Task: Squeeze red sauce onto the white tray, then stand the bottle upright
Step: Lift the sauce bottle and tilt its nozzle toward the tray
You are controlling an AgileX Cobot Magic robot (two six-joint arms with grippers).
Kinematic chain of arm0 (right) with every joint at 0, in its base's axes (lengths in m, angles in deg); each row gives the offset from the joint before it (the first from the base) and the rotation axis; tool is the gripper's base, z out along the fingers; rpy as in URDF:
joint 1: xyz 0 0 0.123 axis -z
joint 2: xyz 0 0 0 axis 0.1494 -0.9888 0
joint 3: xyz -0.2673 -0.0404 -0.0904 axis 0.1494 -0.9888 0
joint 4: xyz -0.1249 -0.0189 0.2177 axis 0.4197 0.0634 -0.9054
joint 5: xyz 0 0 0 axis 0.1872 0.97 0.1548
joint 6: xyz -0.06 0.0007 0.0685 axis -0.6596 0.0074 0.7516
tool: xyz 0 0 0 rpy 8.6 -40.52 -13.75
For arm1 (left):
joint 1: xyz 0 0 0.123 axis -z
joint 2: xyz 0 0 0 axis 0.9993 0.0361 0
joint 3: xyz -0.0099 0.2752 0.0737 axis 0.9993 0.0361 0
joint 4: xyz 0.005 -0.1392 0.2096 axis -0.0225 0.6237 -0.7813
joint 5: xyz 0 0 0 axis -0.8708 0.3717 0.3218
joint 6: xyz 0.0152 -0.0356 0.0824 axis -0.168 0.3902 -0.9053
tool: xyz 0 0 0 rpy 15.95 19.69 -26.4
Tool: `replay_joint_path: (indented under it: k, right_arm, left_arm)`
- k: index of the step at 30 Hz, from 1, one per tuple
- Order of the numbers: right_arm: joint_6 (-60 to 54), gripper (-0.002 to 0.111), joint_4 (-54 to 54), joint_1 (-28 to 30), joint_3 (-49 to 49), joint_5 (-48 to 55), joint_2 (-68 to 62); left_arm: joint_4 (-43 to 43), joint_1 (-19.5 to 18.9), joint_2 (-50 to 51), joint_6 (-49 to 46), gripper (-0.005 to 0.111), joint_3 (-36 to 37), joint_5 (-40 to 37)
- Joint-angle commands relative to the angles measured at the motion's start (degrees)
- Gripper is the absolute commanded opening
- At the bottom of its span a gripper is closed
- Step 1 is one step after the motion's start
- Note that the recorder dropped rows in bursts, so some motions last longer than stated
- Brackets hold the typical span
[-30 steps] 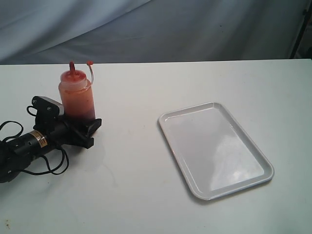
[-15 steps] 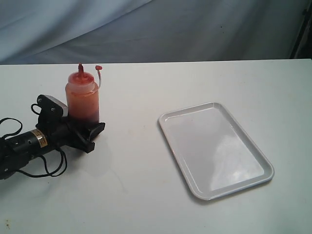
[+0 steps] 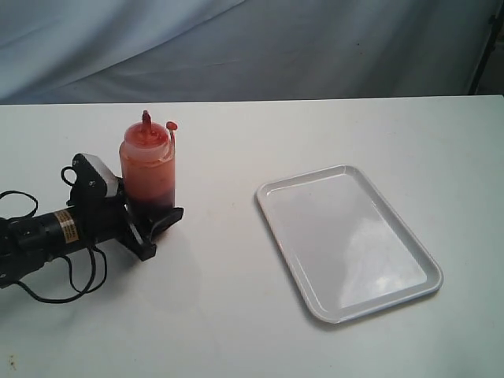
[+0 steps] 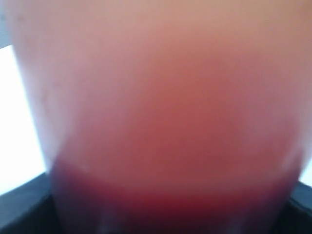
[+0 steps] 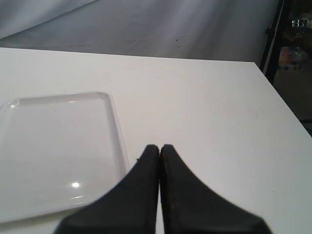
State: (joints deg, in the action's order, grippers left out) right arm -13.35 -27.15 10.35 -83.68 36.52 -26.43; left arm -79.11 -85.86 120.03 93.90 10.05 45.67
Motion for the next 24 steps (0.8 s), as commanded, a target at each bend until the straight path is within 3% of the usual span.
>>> replay_joint_path:
  k: [1,11,24]
  right_arm:
    - [-0.31,0.0,0.17,0.07,-0.17,-0.03,0.15]
    - [-0.31,0.0,0.17,0.07,-0.17,-0.03,0.15]
    - [-0.31,0.0,0.17,0.07,-0.17,-0.03,0.15]
  left_arm:
    - [-1.49,0.16,-1.21,-0.11,0.0,0.15,6.49]
    - [-6.51,0.16,-1.91,-0.23,0.0,0.25,6.94]
    - [-6.51,0.16,-11.32,-1.56,0.0,4.21,6.94]
